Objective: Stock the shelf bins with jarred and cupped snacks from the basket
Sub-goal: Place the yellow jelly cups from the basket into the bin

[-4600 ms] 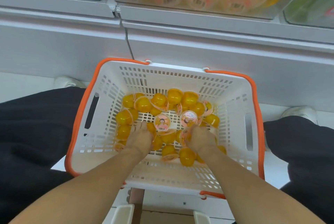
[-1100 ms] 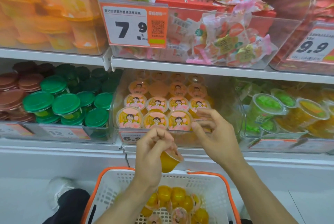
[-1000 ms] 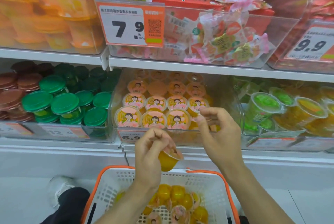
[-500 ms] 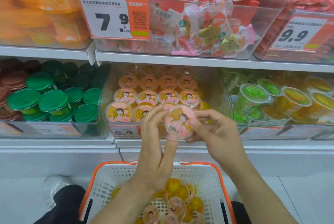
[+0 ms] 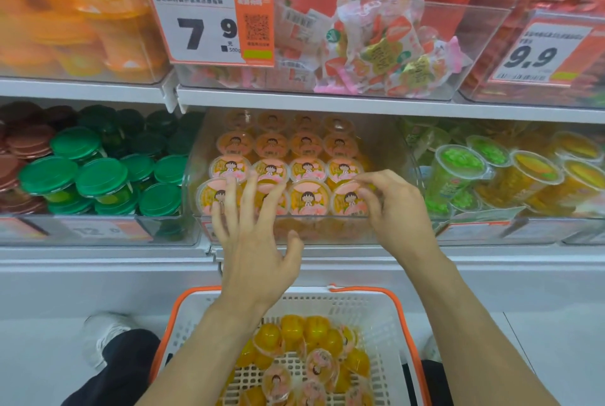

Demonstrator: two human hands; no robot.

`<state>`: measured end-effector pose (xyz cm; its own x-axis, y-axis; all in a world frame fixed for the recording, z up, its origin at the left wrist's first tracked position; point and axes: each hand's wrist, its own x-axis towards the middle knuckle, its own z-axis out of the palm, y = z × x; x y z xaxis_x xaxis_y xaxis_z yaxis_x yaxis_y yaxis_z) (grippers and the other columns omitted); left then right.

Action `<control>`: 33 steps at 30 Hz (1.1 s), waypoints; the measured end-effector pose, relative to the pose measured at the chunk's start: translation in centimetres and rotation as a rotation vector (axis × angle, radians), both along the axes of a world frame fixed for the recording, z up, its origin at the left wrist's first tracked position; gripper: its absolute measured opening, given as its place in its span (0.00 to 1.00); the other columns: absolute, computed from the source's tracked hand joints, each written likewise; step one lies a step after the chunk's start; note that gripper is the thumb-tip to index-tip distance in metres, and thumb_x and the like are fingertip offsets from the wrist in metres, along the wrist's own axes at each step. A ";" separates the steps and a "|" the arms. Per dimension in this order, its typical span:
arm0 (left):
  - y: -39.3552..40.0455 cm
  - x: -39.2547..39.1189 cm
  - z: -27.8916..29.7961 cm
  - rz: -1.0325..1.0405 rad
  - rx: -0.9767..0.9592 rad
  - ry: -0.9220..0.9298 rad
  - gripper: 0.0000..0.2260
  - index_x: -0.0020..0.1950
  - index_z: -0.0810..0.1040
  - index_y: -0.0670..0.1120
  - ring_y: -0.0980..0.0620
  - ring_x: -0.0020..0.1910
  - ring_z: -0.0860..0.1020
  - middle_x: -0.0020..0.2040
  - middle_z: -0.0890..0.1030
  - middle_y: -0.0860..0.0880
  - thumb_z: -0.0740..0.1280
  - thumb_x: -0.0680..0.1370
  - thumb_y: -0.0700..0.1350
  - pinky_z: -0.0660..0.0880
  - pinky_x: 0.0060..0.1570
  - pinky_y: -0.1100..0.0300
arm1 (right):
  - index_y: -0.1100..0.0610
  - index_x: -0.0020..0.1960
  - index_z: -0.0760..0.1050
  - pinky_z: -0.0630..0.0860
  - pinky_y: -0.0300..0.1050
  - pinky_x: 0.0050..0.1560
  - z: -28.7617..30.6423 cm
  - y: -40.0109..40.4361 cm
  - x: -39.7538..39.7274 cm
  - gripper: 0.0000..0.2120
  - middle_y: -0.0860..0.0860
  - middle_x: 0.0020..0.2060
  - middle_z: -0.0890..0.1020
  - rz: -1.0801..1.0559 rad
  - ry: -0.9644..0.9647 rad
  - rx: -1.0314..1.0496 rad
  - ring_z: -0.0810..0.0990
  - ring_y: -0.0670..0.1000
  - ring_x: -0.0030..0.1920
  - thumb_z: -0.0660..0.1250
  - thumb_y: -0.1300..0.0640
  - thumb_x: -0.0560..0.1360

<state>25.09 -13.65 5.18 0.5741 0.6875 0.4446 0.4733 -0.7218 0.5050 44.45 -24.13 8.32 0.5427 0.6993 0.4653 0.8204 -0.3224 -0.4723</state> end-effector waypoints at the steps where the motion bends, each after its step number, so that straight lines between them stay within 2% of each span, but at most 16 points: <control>1: 0.0 0.0 0.0 -0.002 0.000 0.000 0.30 0.75 0.67 0.56 0.46 0.81 0.44 0.81 0.54 0.50 0.63 0.72 0.52 0.44 0.76 0.38 | 0.53 0.55 0.83 0.78 0.50 0.47 -0.1 0.1 0.0 0.07 0.48 0.49 0.82 -0.018 0.009 -0.006 0.81 0.52 0.44 0.68 0.57 0.79; 4: 0.1 -0.1 0.0 -0.003 -0.003 -0.004 0.30 0.75 0.67 0.56 0.47 0.81 0.44 0.81 0.55 0.50 0.62 0.72 0.54 0.43 0.76 0.39 | 0.53 0.57 0.81 0.78 0.49 0.47 -0.1 0.0 -0.1 0.09 0.49 0.48 0.81 -0.056 0.048 -0.030 0.80 0.51 0.42 0.68 0.54 0.78; 8: 0.0 -0.2 0.1 -0.008 -0.018 -0.007 0.31 0.75 0.67 0.55 0.48 0.81 0.44 0.81 0.54 0.51 0.62 0.71 0.54 0.43 0.77 0.39 | 0.54 0.53 0.81 0.78 0.47 0.45 -0.3 0.0 -0.2 0.08 0.50 0.45 0.82 -0.120 0.102 -0.004 0.80 0.49 0.38 0.70 0.52 0.77; 16: -0.1 -0.1 0.1 -0.014 -0.013 -0.019 0.32 0.76 0.65 0.55 0.48 0.81 0.44 0.81 0.54 0.50 0.64 0.70 0.52 0.43 0.77 0.39 | 0.55 0.51 0.80 0.79 0.49 0.46 -0.5 -0.1 -0.6 0.09 0.50 0.41 0.84 -0.188 0.203 0.013 0.81 0.49 0.39 0.69 0.50 0.77; 18: -0.3 -0.1 0.1 -0.008 -0.018 -0.072 0.33 0.75 0.66 0.53 0.46 0.81 0.45 0.81 0.55 0.49 0.65 0.70 0.50 0.44 0.77 0.40 | 0.55 0.53 0.79 0.80 0.51 0.47 -0.7 -0.1 -0.6 0.10 0.50 0.42 0.83 -0.183 0.229 0.026 0.81 0.49 0.41 0.69 0.50 0.77; 20: -0.8 0.0 0.4 -0.012 -0.007 -0.215 0.30 0.72 0.70 0.47 0.45 0.80 0.52 0.78 0.60 0.46 0.66 0.69 0.47 0.47 0.77 0.45 | 0.56 0.57 0.78 0.79 0.52 0.50 -0.7 -0.3 -0.9 0.12 0.52 0.47 0.81 -0.193 0.213 0.064 0.81 0.51 0.45 0.69 0.51 0.77; 22: -1.3 0.0 0.3 -0.046 0.071 -0.390 0.22 0.62 0.76 0.41 0.46 0.71 0.65 0.69 0.70 0.45 0.65 0.69 0.43 0.58 0.72 0.49 | 0.57 0.58 0.77 0.76 0.47 0.51 -0.4 -0.8 -1.6 0.11 0.51 0.48 0.78 -0.200 0.151 0.175 0.78 0.51 0.46 0.68 0.54 0.78; 24: -2.1 0.0 -0.4 -0.158 0.075 -0.502 0.11 0.51 0.78 0.39 0.49 0.55 0.73 0.54 0.75 0.47 0.63 0.70 0.39 0.70 0.58 0.54 | 0.58 0.54 0.77 0.71 0.35 0.47 0.3 -1.3 -3.2 0.05 0.50 0.46 0.76 -0.168 0.059 0.337 0.75 0.48 0.43 0.68 0.59 0.78; 25: -2.7 -0.1 -1.1 -0.239 0.009 -0.504 0.07 0.46 0.77 0.40 0.50 0.48 0.74 0.48 0.74 0.49 0.62 0.71 0.37 0.72 0.49 0.57 | 0.59 0.52 0.76 0.68 0.31 0.45 0.3 -1.6 -4.2 0.04 0.50 0.45 0.75 -0.138 0.047 0.399 0.74 0.45 0.42 0.68 0.62 0.78; 27: -4.3 -0.2 -2.8 -0.356 -0.192 -0.333 0.05 0.42 0.74 0.45 0.53 0.39 0.73 0.41 0.73 0.53 0.60 0.72 0.37 0.70 0.39 0.59 | 0.58 0.54 0.74 0.67 0.30 0.42 -0.9 -2.4 -6.6 0.06 0.49 0.43 0.74 -0.067 0.161 0.450 0.71 0.42 0.39 0.67 0.63 0.78; 29: -5.7 0.0 -6.2 -0.403 -0.384 0.051 0.05 0.41 0.71 0.50 0.52 0.38 0.75 0.38 0.73 0.56 0.61 0.73 0.40 0.70 0.37 0.56 | 0.52 0.55 0.71 0.68 0.34 0.38 -3.8 -3.3 -8.7 0.09 0.45 0.40 0.73 -0.017 0.332 0.344 0.72 0.44 0.37 0.66 0.61 0.78; 31: -6.5 -0.2 -10.7 -0.420 -0.500 0.479 0.03 0.44 0.74 0.50 0.47 0.42 0.79 0.41 0.80 0.51 0.61 0.76 0.45 0.74 0.40 0.54 | 0.47 0.56 0.67 0.68 0.38 0.36 -8.6 -4.4 -9.8 0.11 0.44 0.41 0.74 0.015 0.441 0.049 0.74 0.45 0.35 0.65 0.58 0.78; 33: -7.0 -1.6 -15.0 -0.351 -0.629 0.782 0.10 0.56 0.77 0.49 0.45 0.54 0.79 0.56 0.82 0.46 0.60 0.78 0.47 0.77 0.50 0.53 | 0.49 0.59 0.69 0.73 0.44 0.41 -14.0 -6.1 -10.3 0.12 0.46 0.48 0.77 0.013 0.475 -0.363 0.78 0.47 0.41 0.64 0.56 0.77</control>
